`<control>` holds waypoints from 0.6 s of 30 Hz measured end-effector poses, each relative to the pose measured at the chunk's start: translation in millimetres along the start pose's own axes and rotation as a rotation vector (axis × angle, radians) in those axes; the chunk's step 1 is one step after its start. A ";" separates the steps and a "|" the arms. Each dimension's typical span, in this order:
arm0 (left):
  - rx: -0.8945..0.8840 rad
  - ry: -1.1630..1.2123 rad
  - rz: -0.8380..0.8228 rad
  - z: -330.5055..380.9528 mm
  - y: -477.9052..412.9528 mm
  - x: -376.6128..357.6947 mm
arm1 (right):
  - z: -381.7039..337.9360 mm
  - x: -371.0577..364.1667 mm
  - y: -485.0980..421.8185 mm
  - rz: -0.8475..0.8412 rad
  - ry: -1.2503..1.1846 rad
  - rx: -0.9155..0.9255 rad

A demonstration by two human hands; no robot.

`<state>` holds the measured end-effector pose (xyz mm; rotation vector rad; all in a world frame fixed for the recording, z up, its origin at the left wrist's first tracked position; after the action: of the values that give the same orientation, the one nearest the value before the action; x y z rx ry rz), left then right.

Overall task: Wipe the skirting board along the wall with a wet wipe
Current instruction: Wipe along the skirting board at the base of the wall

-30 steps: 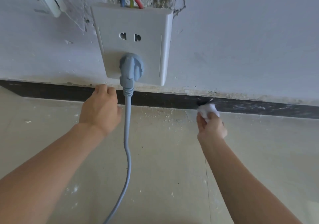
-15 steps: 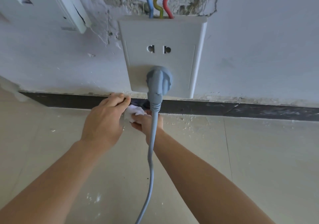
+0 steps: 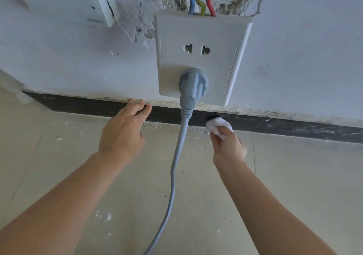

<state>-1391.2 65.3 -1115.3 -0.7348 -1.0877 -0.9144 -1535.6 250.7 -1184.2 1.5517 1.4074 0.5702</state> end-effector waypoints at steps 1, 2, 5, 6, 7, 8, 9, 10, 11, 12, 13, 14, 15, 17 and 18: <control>0.003 -0.001 -0.001 0.2 -0.4 -0.3 | -1.8 5.1 -1.7 0.007 -0.038 -0.007; 0.008 -0.002 -0.003 0.7 -0.9 -0.4 | -0.1 5.7 -1.8 -0.001 -0.047 -0.027; 0.031 -0.009 -0.019 3.0 -1.3 0.9 | 28.9 -11.5 6.7 -0.103 0.134 -0.145; 0.034 -0.008 -0.023 3.1 -1.6 1.3 | 41.3 -19.7 10.8 -0.133 0.227 -0.177; 0.032 -0.006 -0.022 3.0 -1.7 2.7 | 52.3 -28.1 12.7 -0.143 0.328 -0.192; 0.029 0.001 -0.018 2.5 -1.8 4.3 | 59.7 -36.1 14.8 -0.137 0.423 -0.190; 0.027 0.012 -0.014 1.7 -2.1 6.3 | 62.1 -43.6 15.1 -0.117 0.495 -0.163; 0.026 0.022 -0.018 0.0 -2.5 8.0 | 60.0 -50.4 14.8 -0.093 0.522 -0.122; 0.022 0.029 -0.024 -2.3 -3.0 10.4 | 54.3 -55.1 13.5 -0.068 0.508 -0.075; 0.016 0.040 -0.032 -5.3 -3.7 12.4 | 47.0 -56.9 12.1 -0.050 0.460 -0.037; 0.013 0.064 -0.043 -8.8 -4.6 14.5 | 39.5 -54.1 11.5 -0.034 0.386 -0.015; 0.026 0.105 -0.058 -13.0 -5.7 16.5 | 32.8 -47.4 11.7 -0.022 0.295 -0.012; 0.056 0.154 -0.060 -17.4 -5.7 19.9 | 27.5 -38.7 11.6 -0.016 0.211 -0.012; 0.125 0.201 0.005 -25.8 -2.8 29.7 | 24.0 -21.7 8.2 -0.022 0.105 -0.032; 0.140 0.189 0.049 -27.7 -1.1 35.0 | 26.0 -16.7 7.7 -0.036 0.097 -0.061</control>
<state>-1374.2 32.3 -1090.5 -0.5454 -0.9519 -0.8397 -1514.1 227.3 -1185.5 1.4641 1.4746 0.6678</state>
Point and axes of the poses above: each hand's wrist, its own y-axis away from the middle knuckle, its own x-axis out of the back of the hand, z = x × y, the point moved 5 cm from there along -y, towards the middle knuckle, and after that the axes turned 12 degrees about -x, right-handed, at the moved point
